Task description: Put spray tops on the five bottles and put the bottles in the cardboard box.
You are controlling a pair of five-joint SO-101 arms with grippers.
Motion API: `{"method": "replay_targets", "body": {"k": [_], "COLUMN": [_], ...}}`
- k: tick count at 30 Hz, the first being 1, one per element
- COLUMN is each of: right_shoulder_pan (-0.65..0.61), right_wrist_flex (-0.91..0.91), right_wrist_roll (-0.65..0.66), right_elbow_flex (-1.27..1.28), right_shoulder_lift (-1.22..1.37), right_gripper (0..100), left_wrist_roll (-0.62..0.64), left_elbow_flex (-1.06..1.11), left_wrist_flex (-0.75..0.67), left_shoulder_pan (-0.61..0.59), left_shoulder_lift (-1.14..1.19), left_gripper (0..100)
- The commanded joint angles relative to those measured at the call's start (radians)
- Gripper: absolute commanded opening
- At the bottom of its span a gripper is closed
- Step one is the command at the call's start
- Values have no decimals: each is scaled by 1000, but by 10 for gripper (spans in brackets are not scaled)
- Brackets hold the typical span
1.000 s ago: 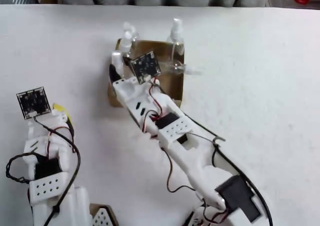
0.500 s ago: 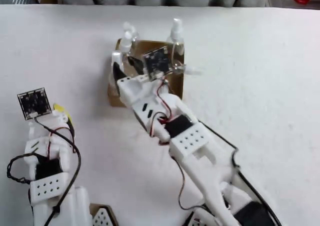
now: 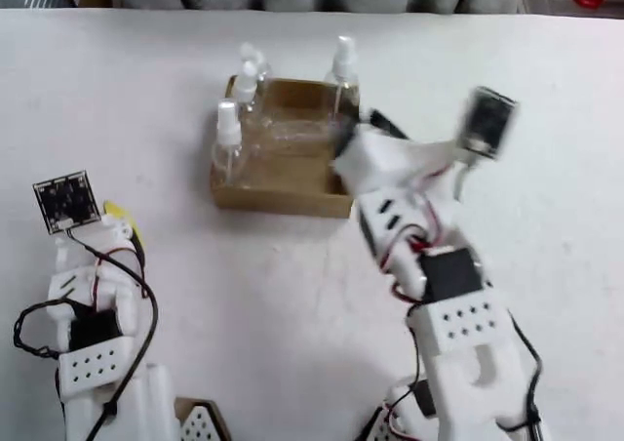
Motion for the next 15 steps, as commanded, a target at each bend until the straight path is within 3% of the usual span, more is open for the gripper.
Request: {"method": "replay_targets", "body": {"k": [1, 6, 12, 15], "right_shoulder_pan": [94, 171, 174, 176], "right_wrist_flex": [18, -96, -243, -286], "right_wrist_roll": [-120, -178, -198, -284], "right_elbow_flex": [18, 143, 298, 322], "right_shoulder_lift": [-64, -71, -70, -70], "right_gripper": [105, 105, 107, 108], "left_wrist_roll": [-9, -9, -9, -9], "left_elbow_flex": [-11, 2, 2, 2], "left_wrist_flex": [-25, -31, -31, -31], "left_shoulder_pan": [10, 10, 10, 10], "left_shoulder_lift": [-15, -16, -16, -16], "left_gripper": [65, 65, 65, 65]}}
